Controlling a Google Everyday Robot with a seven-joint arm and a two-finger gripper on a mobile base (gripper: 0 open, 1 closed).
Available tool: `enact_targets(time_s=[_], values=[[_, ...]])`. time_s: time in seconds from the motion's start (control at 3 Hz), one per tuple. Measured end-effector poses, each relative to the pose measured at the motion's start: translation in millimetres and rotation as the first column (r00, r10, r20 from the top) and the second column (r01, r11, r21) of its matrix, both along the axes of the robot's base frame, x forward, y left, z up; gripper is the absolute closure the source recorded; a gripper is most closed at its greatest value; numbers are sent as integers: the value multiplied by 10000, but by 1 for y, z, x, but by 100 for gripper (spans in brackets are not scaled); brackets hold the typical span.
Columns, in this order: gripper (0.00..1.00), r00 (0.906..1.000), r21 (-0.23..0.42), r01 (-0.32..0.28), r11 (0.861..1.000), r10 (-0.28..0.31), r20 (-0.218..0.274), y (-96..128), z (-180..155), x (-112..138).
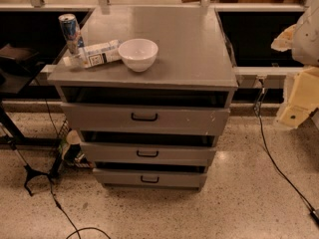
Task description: Open top drawer
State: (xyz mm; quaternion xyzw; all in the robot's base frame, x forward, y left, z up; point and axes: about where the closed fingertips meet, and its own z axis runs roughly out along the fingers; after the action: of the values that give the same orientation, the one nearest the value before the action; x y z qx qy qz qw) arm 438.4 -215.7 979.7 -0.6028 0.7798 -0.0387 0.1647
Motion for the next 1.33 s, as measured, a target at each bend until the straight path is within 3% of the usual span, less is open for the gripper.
enact_targets(time_s=[0.33,0.67,1.0,1.33], values=[[0,10000,0,0,10000,0,1,0,0,0],[0,9994,28,-329,9995,329,111,20,-7,1],[0,9950,71,-987,9951,986,161,60,-26,3],[0,9878,206,-1556,9876,1553,122,117,-65,2]])
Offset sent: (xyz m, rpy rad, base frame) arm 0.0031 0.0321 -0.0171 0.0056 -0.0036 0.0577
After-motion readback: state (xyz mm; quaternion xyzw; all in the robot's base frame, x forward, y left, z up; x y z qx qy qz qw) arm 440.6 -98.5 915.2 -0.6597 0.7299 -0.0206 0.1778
